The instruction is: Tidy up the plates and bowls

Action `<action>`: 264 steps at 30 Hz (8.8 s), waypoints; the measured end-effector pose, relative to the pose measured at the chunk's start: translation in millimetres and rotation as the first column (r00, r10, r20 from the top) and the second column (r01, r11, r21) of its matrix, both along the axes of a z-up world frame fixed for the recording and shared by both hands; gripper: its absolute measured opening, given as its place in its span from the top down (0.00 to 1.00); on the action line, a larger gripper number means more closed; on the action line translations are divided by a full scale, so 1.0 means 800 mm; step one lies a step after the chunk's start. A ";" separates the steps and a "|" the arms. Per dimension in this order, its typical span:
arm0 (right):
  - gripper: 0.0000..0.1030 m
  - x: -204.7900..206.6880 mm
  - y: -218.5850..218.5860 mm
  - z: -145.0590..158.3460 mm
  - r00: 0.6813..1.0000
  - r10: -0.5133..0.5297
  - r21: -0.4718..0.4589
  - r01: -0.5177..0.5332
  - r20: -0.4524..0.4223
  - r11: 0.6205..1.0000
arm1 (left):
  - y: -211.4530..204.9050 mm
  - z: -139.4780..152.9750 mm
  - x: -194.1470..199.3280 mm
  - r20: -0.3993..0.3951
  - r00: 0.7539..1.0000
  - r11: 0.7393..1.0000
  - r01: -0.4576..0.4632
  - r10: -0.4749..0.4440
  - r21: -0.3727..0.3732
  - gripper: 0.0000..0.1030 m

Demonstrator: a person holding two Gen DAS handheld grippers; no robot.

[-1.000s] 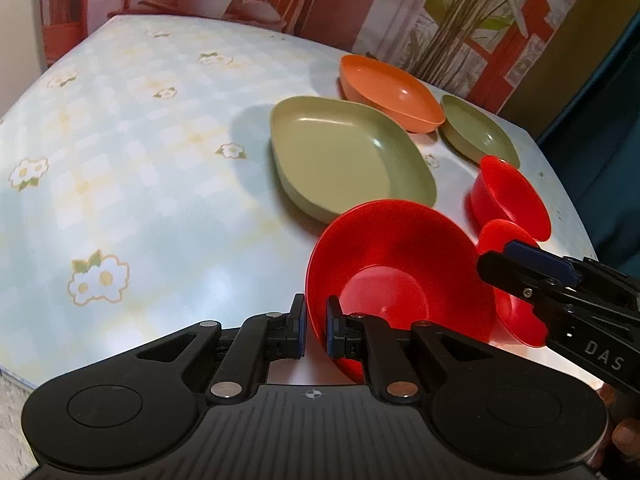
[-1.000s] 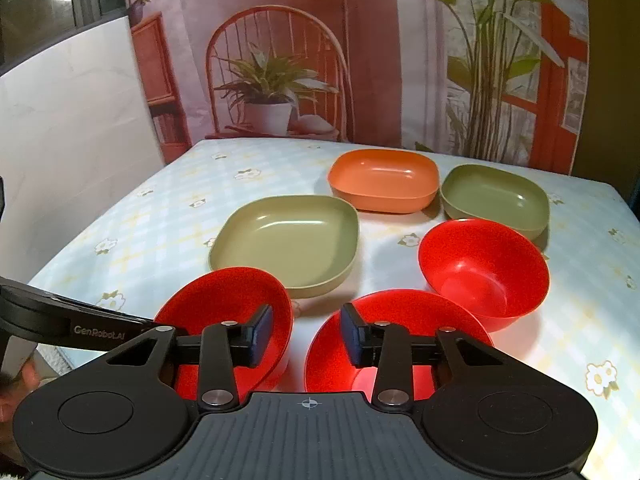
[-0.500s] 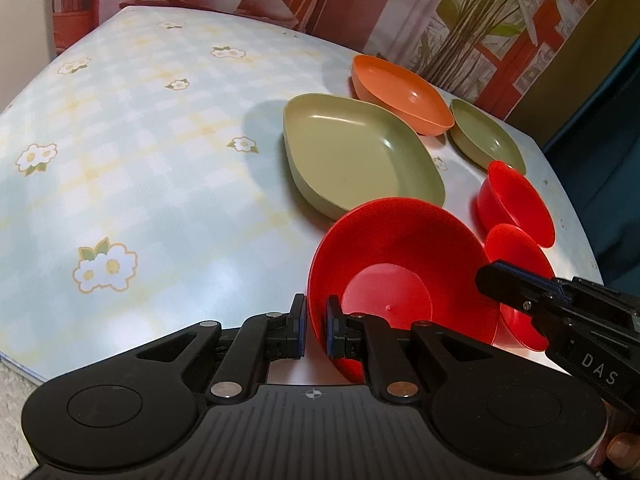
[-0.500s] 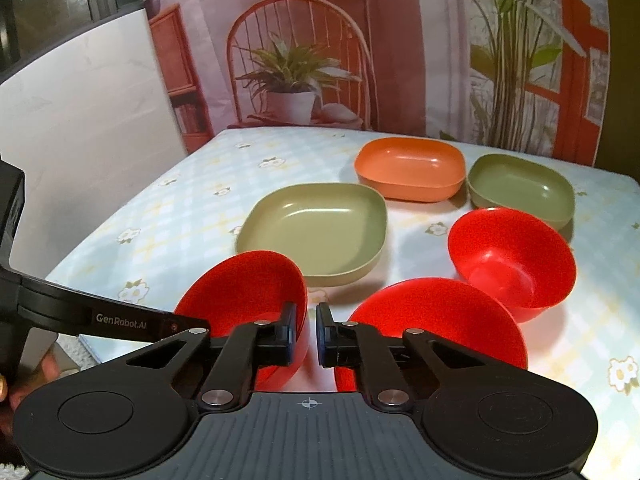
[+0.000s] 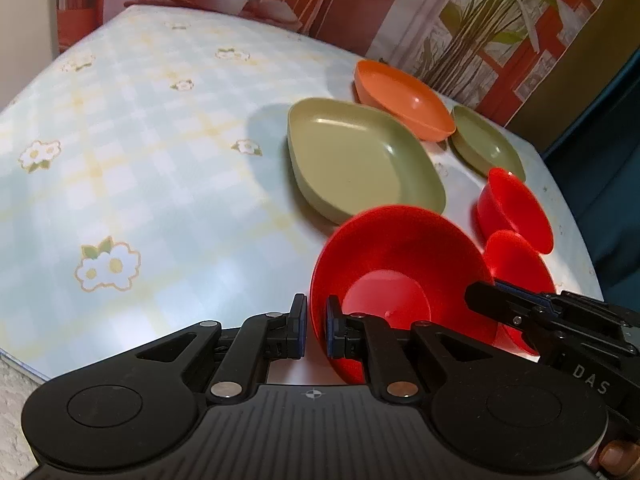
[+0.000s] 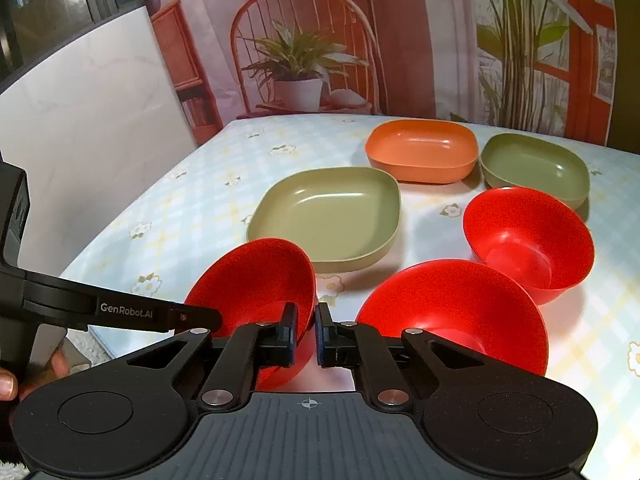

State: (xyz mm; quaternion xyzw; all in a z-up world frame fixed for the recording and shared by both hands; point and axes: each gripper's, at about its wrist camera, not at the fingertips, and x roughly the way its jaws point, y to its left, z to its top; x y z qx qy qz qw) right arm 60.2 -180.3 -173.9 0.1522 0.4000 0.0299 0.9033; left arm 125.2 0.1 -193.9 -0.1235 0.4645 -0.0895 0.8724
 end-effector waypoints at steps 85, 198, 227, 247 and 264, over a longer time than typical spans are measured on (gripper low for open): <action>0.83 -0.068 -0.147 -0.012 0.939 -0.324 -0.053 0.332 0.116 0.942 | -0.174 0.033 0.075 0.108 0.943 0.944 0.301 -0.316 0.137 0.91; 0.86 -0.079 -0.101 -0.002 0.956 -0.294 0.009 0.294 0.017 0.956 | -0.146 0.024 0.019 0.055 0.961 0.962 0.272 -0.273 0.021 0.89; 0.60 -0.081 -0.101 0.003 0.950 -0.310 -0.052 0.312 0.037 0.949 | -0.125 0.028 0.026 0.107 0.976 0.982 0.185 -0.189 0.047 0.63; 0.43 0.077 -0.157 0.086 0.980 -0.079 -0.166 0.110 0.181 0.980 | -0.030 0.113 0.119 0.311 0.944 0.988 0.067 -0.108 0.142 0.63; 0.44 0.203 -0.219 0.016 0.989 -0.101 -0.157 0.118 0.111 0.981 | -0.074 0.060 0.248 0.210 0.962 0.978 0.147 -0.176 0.148 0.63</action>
